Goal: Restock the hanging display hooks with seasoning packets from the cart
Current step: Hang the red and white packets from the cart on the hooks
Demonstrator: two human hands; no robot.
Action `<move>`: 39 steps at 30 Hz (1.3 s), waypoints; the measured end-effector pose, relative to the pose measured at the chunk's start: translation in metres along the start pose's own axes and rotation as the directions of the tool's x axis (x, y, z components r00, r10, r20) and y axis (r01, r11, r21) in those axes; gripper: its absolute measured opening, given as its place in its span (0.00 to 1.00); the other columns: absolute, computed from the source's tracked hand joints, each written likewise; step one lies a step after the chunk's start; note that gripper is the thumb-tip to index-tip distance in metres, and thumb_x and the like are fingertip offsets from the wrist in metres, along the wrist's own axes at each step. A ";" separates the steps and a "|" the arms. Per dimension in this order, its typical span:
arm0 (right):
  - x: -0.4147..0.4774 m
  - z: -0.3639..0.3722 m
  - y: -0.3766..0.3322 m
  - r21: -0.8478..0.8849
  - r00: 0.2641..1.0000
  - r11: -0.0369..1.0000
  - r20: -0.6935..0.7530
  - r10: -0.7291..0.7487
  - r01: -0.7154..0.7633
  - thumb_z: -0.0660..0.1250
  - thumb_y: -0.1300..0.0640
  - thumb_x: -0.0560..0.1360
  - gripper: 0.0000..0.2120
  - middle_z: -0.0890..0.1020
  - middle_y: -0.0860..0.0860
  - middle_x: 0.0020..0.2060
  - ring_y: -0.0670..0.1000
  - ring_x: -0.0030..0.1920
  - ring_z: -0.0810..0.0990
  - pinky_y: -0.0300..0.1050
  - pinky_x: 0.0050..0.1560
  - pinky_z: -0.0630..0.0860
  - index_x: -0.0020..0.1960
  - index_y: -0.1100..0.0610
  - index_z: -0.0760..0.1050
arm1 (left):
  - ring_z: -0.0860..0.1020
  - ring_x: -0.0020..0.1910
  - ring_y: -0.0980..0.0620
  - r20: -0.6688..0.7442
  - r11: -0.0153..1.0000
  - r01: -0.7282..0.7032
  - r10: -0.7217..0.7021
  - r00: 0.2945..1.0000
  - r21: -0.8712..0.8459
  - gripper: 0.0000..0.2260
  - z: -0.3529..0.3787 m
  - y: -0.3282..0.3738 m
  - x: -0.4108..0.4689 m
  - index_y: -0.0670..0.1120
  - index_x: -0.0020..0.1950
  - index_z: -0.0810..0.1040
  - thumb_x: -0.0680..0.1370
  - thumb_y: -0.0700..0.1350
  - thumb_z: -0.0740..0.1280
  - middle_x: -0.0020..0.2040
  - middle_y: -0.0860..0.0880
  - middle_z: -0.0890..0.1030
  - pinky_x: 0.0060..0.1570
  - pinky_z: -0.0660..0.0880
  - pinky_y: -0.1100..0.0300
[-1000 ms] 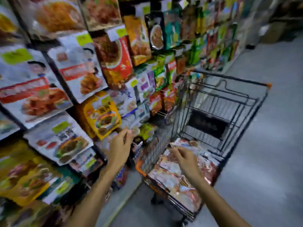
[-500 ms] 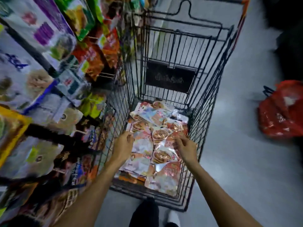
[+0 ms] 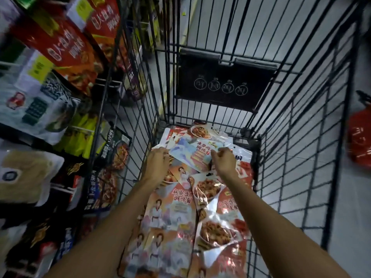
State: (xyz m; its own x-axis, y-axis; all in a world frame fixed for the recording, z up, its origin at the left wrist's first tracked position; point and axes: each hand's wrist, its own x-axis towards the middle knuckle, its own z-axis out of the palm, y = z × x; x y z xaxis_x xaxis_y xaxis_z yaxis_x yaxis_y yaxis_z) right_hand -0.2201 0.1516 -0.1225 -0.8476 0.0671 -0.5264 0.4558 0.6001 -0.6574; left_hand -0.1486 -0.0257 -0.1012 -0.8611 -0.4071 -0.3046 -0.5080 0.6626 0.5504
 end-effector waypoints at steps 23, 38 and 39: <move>0.036 -0.037 0.034 0.514 0.937 0.821 -0.090 0.339 -0.248 0.61 0.66 0.78 0.04 0.80 0.55 0.38 0.52 0.35 0.80 0.47 0.35 0.78 0.46 0.61 0.73 | 0.77 0.59 0.41 0.116 0.836 0.405 -0.391 0.913 -0.369 0.16 0.050 -0.014 0.085 0.35 0.61 0.75 0.77 0.42 0.68 0.59 0.38 0.78 0.57 0.75 0.52; -0.010 -0.042 0.077 0.655 0.859 0.719 -0.208 0.468 -0.233 0.61 0.67 0.78 0.04 0.81 0.60 0.46 0.58 0.41 0.80 0.50 0.44 0.77 0.49 0.61 0.74 | 0.75 0.63 0.42 0.329 0.542 0.664 -0.590 0.737 -0.515 0.05 0.089 0.029 0.073 0.41 0.50 0.75 0.77 0.41 0.68 0.66 0.40 0.74 0.51 0.72 0.60; -0.011 -0.041 0.078 0.660 0.857 0.715 -0.210 0.470 -0.230 0.61 0.67 0.78 0.04 0.81 0.59 0.45 0.57 0.39 0.80 0.48 0.42 0.77 0.50 0.61 0.74 | 0.73 0.65 0.42 0.272 0.555 0.654 -0.618 0.738 -0.514 0.14 0.091 0.032 0.074 0.39 0.59 0.73 0.76 0.41 0.69 0.68 0.40 0.72 0.54 0.72 0.59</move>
State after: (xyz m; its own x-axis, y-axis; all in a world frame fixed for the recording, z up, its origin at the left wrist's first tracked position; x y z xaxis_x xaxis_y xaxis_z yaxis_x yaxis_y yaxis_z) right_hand -0.1864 0.2301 -0.1459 -0.5695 0.5073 -0.6468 0.7002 -0.1128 -0.7050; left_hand -0.2301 0.0225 -0.1768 -0.3271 -0.5389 -0.7763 -0.8337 -0.2223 0.5056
